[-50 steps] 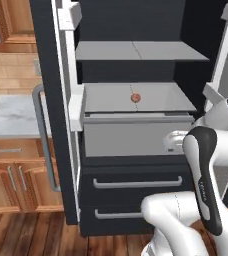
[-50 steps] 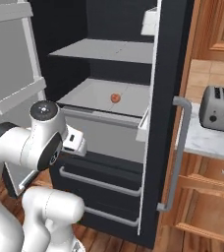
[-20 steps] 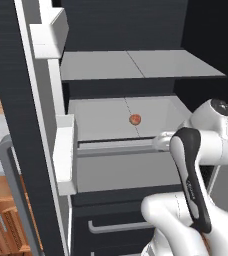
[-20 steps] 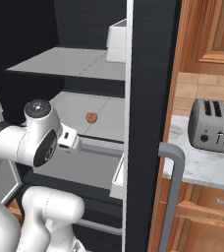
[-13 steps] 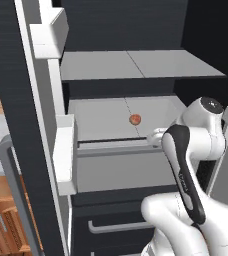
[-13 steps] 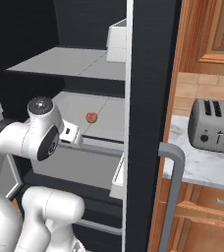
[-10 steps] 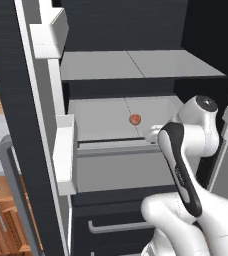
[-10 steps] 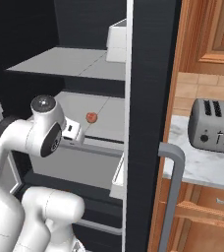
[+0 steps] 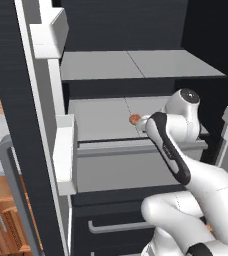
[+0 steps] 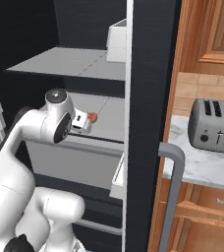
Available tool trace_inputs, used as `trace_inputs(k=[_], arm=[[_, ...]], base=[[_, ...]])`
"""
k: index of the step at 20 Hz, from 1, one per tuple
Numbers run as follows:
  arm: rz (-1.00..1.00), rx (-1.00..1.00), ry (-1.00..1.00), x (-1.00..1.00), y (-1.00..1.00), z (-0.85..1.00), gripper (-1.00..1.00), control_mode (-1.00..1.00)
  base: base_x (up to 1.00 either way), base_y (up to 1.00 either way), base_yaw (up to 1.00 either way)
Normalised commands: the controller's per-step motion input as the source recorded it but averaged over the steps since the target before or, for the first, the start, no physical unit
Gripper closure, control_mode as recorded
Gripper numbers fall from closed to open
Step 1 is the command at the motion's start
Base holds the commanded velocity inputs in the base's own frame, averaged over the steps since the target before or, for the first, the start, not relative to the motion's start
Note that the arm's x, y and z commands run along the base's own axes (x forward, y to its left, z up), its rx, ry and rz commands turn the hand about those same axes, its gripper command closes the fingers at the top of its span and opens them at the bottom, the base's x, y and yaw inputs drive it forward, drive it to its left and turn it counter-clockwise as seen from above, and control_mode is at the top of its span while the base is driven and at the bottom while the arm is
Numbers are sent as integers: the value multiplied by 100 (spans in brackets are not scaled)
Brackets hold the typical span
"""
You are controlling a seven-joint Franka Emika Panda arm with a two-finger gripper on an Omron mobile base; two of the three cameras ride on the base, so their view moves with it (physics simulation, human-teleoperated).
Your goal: Retrieve the tangerine and peach from the fridge and place them into the bowl on the dining table.
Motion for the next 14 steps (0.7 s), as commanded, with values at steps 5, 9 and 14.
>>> trace_inputs(k=[5, 9, 14], arm=[[0, 0, 0, 55, 0, -21, -100, -100], [0, 0, 0, 42, 0, -35, -100, -100], [-1, 0, 0, 44, 0, -27, -100, -100]], base=[[0, 0, 0], [0, 0, 0], [0, 0, 0]])
